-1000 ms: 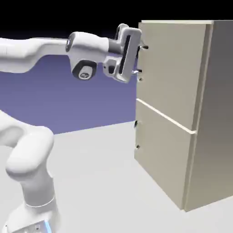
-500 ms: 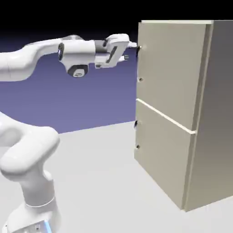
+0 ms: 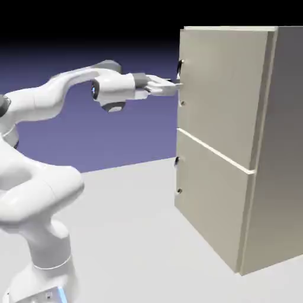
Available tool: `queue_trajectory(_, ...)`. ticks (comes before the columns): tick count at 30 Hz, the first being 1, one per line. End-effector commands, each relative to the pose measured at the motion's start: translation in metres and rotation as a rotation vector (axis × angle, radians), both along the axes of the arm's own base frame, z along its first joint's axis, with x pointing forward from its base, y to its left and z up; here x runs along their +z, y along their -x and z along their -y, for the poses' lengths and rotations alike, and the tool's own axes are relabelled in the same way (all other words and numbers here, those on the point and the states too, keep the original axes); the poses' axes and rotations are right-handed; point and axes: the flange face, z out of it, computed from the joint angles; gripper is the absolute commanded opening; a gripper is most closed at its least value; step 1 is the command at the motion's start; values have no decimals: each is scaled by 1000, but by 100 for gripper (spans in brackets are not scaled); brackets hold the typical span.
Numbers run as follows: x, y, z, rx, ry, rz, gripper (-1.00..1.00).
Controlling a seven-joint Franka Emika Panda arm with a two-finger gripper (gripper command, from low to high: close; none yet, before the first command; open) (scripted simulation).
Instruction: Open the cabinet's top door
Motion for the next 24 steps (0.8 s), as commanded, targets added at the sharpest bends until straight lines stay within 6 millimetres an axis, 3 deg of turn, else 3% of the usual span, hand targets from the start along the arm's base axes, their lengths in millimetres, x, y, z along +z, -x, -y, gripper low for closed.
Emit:
queue_trajectory(1, 0, 0, 0, 0, 0, 0, -100)
queue_trajectory(2, 0, 0, 0, 0, 0, 0, -100)
queue_trajectory(10, 0, 75, 34, 206, 0, 0, -100)
queue_trajectory(18, 0, 146, 88, 428, 0, 0, -100)
queue_trajectory(24, 0, 184, 129, 568, 0, 0, -100)
